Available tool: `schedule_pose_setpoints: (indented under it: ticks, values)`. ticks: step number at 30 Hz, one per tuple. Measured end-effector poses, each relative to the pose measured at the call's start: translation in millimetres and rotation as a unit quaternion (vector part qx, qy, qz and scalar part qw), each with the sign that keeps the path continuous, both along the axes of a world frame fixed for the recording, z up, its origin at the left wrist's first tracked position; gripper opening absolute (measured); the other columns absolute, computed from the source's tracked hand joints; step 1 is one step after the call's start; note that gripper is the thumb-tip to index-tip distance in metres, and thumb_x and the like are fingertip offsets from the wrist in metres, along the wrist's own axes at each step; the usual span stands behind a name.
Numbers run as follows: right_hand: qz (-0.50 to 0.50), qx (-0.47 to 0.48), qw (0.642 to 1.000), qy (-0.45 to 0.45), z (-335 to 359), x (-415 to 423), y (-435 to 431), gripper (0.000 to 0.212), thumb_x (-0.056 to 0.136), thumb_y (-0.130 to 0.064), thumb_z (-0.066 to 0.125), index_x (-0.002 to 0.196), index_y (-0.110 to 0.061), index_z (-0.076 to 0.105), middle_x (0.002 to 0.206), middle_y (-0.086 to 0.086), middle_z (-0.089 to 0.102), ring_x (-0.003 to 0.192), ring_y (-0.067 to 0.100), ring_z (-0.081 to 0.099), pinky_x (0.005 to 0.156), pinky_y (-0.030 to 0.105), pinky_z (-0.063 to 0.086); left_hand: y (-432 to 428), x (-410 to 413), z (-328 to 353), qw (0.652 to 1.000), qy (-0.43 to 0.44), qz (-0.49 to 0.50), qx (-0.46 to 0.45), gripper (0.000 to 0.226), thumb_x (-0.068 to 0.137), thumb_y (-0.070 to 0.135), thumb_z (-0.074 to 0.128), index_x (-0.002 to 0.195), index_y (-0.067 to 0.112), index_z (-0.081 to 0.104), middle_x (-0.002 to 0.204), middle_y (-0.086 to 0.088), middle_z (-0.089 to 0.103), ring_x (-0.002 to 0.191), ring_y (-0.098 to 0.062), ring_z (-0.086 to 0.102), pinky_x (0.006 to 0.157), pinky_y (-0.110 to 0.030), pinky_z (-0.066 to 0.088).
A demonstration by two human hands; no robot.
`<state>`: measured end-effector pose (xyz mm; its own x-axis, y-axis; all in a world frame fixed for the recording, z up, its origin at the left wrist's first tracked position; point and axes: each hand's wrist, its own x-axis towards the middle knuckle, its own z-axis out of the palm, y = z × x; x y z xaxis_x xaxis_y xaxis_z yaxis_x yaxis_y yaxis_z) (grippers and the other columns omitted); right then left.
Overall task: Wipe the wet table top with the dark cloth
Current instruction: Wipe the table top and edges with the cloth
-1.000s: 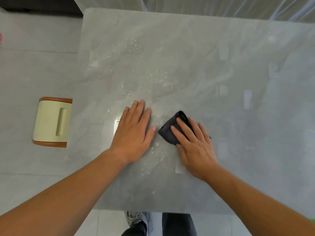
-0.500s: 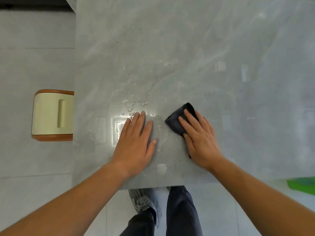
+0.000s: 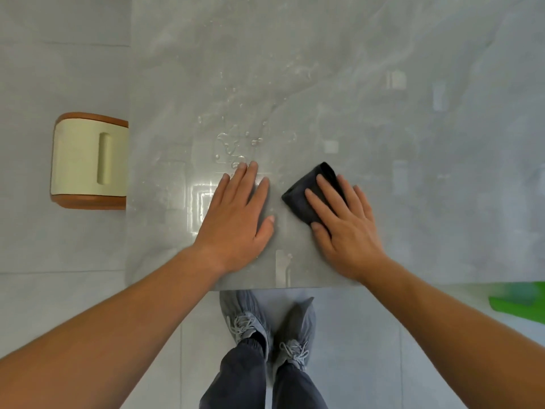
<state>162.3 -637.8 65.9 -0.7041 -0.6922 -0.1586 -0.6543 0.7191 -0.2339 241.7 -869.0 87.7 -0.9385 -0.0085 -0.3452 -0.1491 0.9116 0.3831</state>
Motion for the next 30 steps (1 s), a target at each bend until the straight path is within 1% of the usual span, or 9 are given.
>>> schedule_pose_setpoints:
  ticks: [5,9,12,17,19,23,26,27,30]
  values:
    - [-0.137,-0.023,0.99,0.002,-2.1,15.8,-20.0,0.056,0.102,-0.039,0.034,0.157,-0.029,0.029,0.167,-0.002,0.017,0.154,0.03,0.005,0.124,0.043,-0.002,8.5,9.5,-0.2,0.999,0.023,0.031,-0.012,0.068,0.1,0.045,0.02,0.158,0.01,0.02,0.169,-0.012,-0.001,0.155,-0.025,-0.009,0.125,-0.043,-0.006]
    - [-0.021,-0.025,0.999,0.002,-2.5,62.5,5.8,0.055,0.103,-0.038,0.036,0.156,-0.026,0.032,0.167,-0.001,0.018,0.155,0.03,0.006,0.124,0.052,0.01,25.8,33.5,7.0,0.998,0.025,0.05,-0.011,0.064,0.101,0.041,0.027,0.157,0.009,0.025,0.168,-0.015,0.003,0.155,-0.026,-0.007,0.125,-0.045,-0.005]
    - [0.051,-0.015,0.999,-0.002,-1.4,46.4,27.4,0.054,0.103,-0.038,0.037,0.155,-0.027,0.033,0.167,-0.003,0.018,0.155,0.029,0.008,0.123,0.052,0.014,37.0,51.6,9.7,0.998,0.017,0.055,-0.016,0.063,0.102,0.041,0.028,0.158,0.012,0.023,0.168,-0.014,0.0,0.155,-0.026,-0.009,0.124,-0.043,-0.008]
    - [-0.144,-0.017,0.989,-0.024,-0.2,11.4,17.4,0.056,0.102,-0.034,0.036,0.157,-0.028,0.026,0.168,-0.003,0.013,0.154,0.03,0.004,0.124,0.05,0.006,47.0,68.0,8.0,0.996,0.016,0.082,-0.025,0.06,0.105,0.037,0.035,0.159,0.014,0.022,0.168,-0.013,-0.003,0.155,-0.026,-0.011,0.122,-0.037,-0.014]
    - [-0.162,-0.017,0.987,-0.014,-2.0,31.6,10.7,0.057,0.103,-0.034,0.034,0.158,-0.029,0.022,0.168,-0.003,0.009,0.154,0.029,0.001,0.125,0.049,0.003,49.5,68.3,7.9,0.996,0.015,0.091,-0.02,0.06,0.105,0.038,0.033,0.159,0.014,0.022,0.168,-0.012,-0.002,0.155,-0.025,-0.01,0.122,-0.036,-0.014]
    - [-0.01,-0.026,1.0,0.009,-6.3,75.0,26.7,0.057,0.1,-0.033,0.04,0.156,-0.025,0.031,0.167,0.0,0.017,0.155,0.032,0.007,0.123,0.054,0.011,51.9,66.4,6.9,0.995,0.009,0.103,-0.014,0.064,0.1,0.041,0.027,0.159,0.017,0.021,0.168,-0.011,-0.002,0.155,-0.023,-0.01,0.123,-0.036,-0.011]
    - [0.067,-0.026,0.997,0.001,-4.4,53.9,43.6,0.055,0.1,-0.033,0.041,0.154,-0.026,0.036,0.166,-0.003,0.02,0.154,0.03,0.01,0.123,0.052,0.012,49.5,67.1,5.2,0.994,0.006,0.104,-0.009,0.06,0.104,0.038,0.031,0.159,0.019,0.019,0.169,-0.009,-0.004,0.155,-0.022,-0.011,0.123,-0.037,-0.01]
    - [0.049,-0.028,0.998,-0.003,-2.8,43.5,45.6,0.054,0.1,-0.033,0.04,0.154,-0.026,0.037,0.166,-0.003,0.021,0.154,0.03,0.012,0.123,0.051,0.012,48.5,67.4,4.3,0.994,0.006,0.104,-0.01,0.06,0.104,0.037,0.032,0.16,0.02,0.018,0.169,-0.008,-0.005,0.154,-0.021,-0.012,0.123,-0.036,-0.011]
    - [-0.109,-0.042,0.993,-0.023,1.9,30.3,39.6,0.055,0.1,-0.032,0.036,0.155,-0.027,0.034,0.166,-0.002,0.02,0.154,0.03,0.01,0.125,0.048,0.007,47.8,69.5,2.3,0.995,0.004,0.098,-0.013,0.059,0.105,0.038,0.03,0.16,0.021,0.016,0.169,-0.006,-0.007,0.154,-0.02,-0.013,0.121,-0.033,-0.013]
